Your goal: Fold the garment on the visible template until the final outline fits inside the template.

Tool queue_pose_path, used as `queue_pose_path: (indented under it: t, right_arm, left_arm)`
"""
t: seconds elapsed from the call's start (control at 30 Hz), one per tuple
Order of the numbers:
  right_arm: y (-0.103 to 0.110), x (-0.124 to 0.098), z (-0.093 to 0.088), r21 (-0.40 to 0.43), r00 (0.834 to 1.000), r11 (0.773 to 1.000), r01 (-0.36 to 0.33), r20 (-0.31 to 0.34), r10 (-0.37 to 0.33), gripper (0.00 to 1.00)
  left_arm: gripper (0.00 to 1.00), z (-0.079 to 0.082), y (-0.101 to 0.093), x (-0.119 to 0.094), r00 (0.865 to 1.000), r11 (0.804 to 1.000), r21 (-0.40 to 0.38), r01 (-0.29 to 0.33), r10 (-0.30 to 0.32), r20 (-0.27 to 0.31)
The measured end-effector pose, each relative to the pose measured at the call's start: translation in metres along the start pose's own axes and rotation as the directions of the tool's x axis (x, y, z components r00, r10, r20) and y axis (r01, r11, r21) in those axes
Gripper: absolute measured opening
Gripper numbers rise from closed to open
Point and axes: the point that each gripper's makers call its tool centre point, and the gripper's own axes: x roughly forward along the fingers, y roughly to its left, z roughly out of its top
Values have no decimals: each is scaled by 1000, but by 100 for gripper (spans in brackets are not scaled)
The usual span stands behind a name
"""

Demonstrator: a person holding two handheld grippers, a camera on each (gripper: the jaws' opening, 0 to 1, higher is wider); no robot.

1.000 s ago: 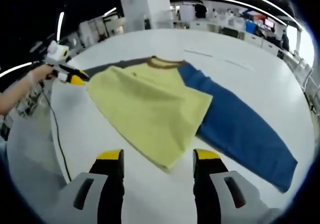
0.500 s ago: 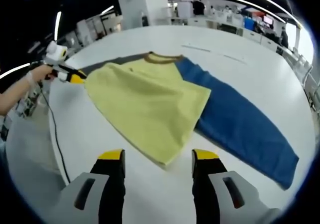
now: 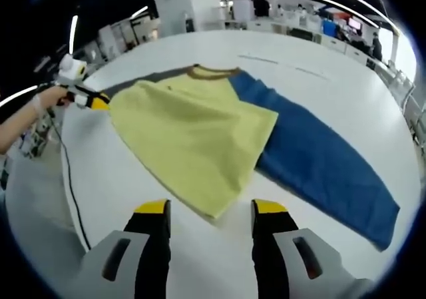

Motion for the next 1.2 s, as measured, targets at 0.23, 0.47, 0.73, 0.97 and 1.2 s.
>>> queue_pose_path:
  t: [0.23, 0.47, 0.73, 0.97, 1.2]
  right_arm:
    - [-3, 0, -5, 9, 1000, 1000, 13, -8, -13, 45]
    - [-5, 2, -4, 12, 1000, 1000, 17, -5, -17, 41]
    - [-6, 4, -3, -41, 1000, 999, 30, -5, -30, 37]
    - [-7, 4, -5, -77, 999, 996, 52, 1, -52, 35]
    - [-8, 4, -5, -102, 998, 993, 64, 3, -64, 33]
  left_arm:
    - [20, -1, 1, 3, 1000, 1000, -4, 2, -2, -8]
    - [17, -2, 2, 4, 1000, 1000, -5, 3, -3, -10]
    - [14, -2, 5, 6, 1000, 1000, -2, -10, 10, -1]
    - [13, -4, 5, 6, 1000, 1000, 5, -11, 11, -4]
    - [10, -6, 3, 5, 1000, 1000, 24, -17, 17, -7]
